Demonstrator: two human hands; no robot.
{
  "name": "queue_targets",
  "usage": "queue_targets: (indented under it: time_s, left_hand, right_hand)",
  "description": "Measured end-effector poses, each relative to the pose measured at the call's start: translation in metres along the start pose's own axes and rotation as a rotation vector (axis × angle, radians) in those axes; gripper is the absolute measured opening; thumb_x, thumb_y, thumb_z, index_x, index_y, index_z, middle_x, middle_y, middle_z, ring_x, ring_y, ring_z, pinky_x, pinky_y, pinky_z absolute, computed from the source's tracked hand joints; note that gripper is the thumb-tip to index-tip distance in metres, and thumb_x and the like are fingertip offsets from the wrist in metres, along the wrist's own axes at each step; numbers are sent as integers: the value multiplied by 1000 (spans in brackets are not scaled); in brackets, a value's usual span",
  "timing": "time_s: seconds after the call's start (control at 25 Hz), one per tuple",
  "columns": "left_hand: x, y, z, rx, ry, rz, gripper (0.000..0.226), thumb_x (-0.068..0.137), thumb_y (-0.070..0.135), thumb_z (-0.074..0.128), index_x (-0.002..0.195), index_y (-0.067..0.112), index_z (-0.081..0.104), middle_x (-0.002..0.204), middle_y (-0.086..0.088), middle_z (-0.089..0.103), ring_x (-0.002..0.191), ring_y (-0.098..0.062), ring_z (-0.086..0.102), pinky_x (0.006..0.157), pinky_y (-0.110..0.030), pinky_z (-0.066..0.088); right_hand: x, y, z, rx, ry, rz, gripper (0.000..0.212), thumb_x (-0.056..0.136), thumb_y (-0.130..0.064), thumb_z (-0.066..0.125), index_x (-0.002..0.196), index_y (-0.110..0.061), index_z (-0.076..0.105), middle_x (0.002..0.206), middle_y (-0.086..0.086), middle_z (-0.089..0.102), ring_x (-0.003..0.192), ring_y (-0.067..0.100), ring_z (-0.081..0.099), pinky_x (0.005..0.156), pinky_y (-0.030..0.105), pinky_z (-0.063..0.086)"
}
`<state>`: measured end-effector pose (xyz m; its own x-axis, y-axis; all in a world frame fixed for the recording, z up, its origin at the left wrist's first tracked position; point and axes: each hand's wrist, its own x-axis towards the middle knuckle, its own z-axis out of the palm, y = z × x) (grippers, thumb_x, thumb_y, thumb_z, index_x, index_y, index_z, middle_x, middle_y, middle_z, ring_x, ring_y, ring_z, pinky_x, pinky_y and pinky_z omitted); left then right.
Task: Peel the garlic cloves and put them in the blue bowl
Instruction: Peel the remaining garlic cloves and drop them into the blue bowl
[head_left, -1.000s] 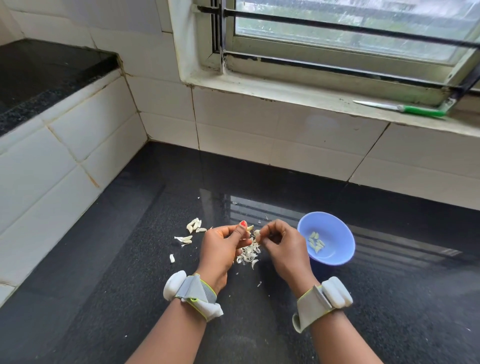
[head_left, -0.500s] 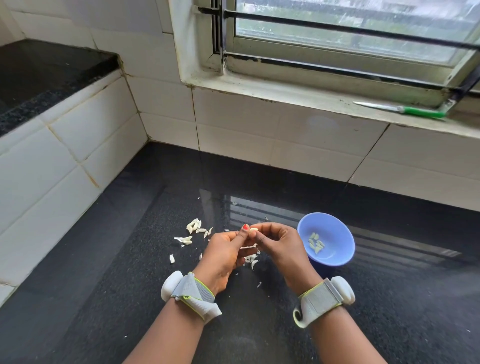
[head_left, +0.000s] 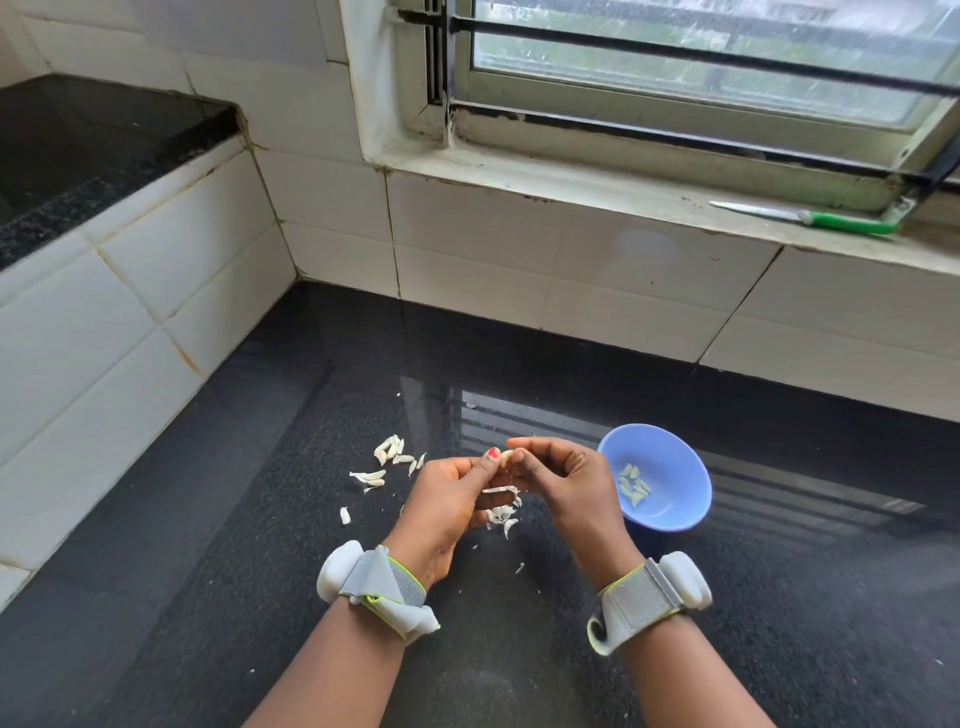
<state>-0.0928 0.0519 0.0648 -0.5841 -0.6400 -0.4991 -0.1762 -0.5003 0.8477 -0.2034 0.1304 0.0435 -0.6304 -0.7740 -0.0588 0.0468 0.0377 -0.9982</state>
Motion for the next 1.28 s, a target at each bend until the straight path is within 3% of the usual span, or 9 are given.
queue_targets:
  time_s: [0.08,0.24,0.56,0.72,0.8,0.96,1.16,1.28]
  left_hand:
    - [0,0,-2,-7,27,39,14,90,23,62,94,12,69,77,3,74,71,-11,70,51,-15,40]
    - [-1,2,-3,-8,60,114,11,83,12,69,94,11,71,81,-3,75,73,-12,71,50,-14,39]
    - [0,0,1,124,139,228,11,81,13,71,89,7,74,78,-6,74,66,-10,70,49,-7,41]
    - [7,-4,-6,386,125,320,6,82,21,72,82,16,76,72,-3,74,69,-16,71,60,-21,52]
    - [10,-5,-9,429,137,348,6,80,22,75,83,18,76,71,0,74,69,-15,71,69,-31,57]
    - [12,-5,-11,457,178,364,8,80,26,75,82,19,77,69,3,73,69,-11,70,72,-35,58]
    - [12,-3,-8,578,258,392,7,81,23,71,79,19,76,65,8,71,61,-2,65,59,-18,49]
    - [11,-2,-6,628,281,403,7,79,22,71,79,17,76,67,6,71,61,-3,62,55,-15,45]
  right_hand:
    - [0,2,0,-36,23,-8,13,86,-8,71,90,-19,74,84,3,77,83,21,73,75,28,59]
    - [0,4,2,-69,53,-20,8,84,-13,73,90,-19,75,83,3,77,81,22,74,77,36,60]
    - [-1,5,4,-41,67,-11,10,83,-12,74,84,-21,76,82,4,76,79,21,72,80,42,60]
    - [-1,5,0,-94,33,-45,12,86,-13,72,82,-24,75,80,1,76,78,18,72,74,34,60]
    - [0,4,1,-89,12,-30,13,87,-11,70,83,-22,74,77,2,75,73,15,72,69,30,59]
    - [1,3,1,8,-43,33,12,87,-6,68,90,-17,74,81,7,76,78,17,72,74,29,59]
    - [-1,3,1,18,-71,63,22,79,-2,76,94,-17,74,85,6,76,81,17,72,78,29,58]
    - [-1,1,2,15,-68,55,22,79,0,76,93,-17,74,85,5,76,80,16,72,76,26,58]
